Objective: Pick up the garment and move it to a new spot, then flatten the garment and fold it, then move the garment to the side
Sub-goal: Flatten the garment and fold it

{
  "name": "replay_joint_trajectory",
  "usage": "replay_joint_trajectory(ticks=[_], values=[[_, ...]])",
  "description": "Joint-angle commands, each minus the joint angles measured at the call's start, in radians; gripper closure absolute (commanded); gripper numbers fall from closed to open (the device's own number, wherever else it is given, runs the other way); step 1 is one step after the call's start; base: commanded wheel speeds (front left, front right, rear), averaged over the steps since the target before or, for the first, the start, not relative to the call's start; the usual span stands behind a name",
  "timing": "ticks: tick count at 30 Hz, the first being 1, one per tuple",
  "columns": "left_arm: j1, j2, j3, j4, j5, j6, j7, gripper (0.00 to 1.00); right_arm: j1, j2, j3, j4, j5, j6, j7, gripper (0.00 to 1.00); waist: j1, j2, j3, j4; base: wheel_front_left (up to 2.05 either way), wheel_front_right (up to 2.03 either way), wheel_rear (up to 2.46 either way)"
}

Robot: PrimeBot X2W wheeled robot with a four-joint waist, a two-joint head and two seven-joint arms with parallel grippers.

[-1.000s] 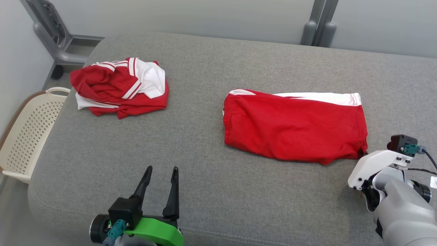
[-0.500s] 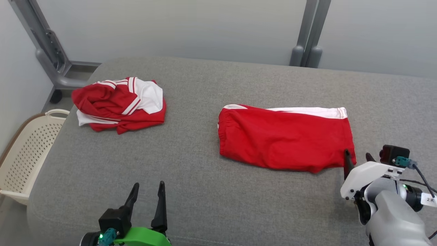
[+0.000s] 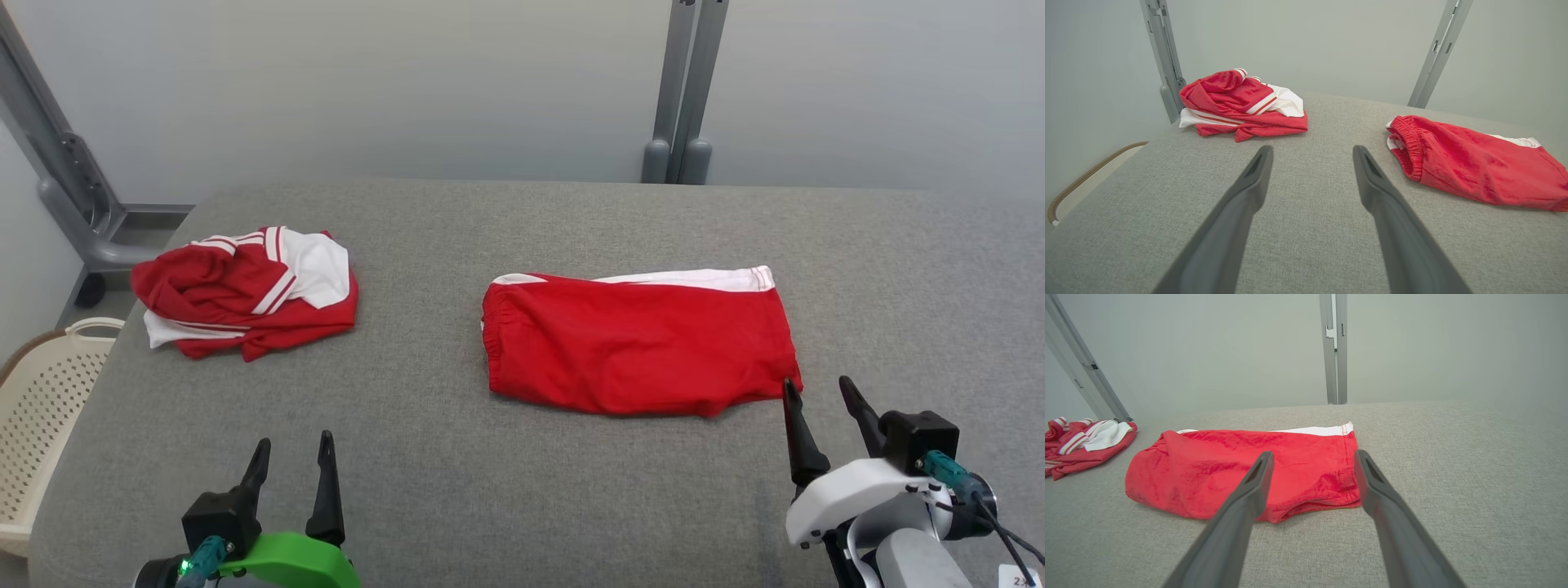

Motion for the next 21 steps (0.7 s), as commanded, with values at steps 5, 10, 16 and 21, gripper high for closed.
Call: replay_joint_trajectory(ticks=[5, 10, 16, 21], values=[[-0.025, 0.027, -0.007, 0.001, -0.01, -0.025, 0.023, 0.0, 0.082, 0.001, 0.02, -0.1, -0.027, -0.001, 0.031, 0.0, 0.0, 0.0, -0.01, -0.017, 0.0, 0.0, 0.0], [-0.014, 0.041, 0.01, -0.015, -0.033, -0.034, 0.02, 0.0, 0.137, 0.002, 0.039, -0.188, -0.026, -0.001, 0.076, 0.0, 0.0, 0.0, -0.016, -0.026, 0.0, 0.0, 0.0], [0.012, 0.044, 0.038, -0.034, -0.058, -0.021, 0.009, 0.0, 0.178, 0.002, 0.043, -0.231, -0.005, -0.001, 0.106, 0.0, 0.0, 0.0, -0.019, -0.031, 0.0, 0.0, 0.0], [0.032, 0.057, 0.057, -0.047, -0.07, -0.006, 0.015, 0.0, 0.196, 0.002, 0.032, -0.239, 0.004, -0.001, 0.117, 0.0, 0.0, 0.0, -0.018, -0.033, 0.0, 0.0, 0.0]])
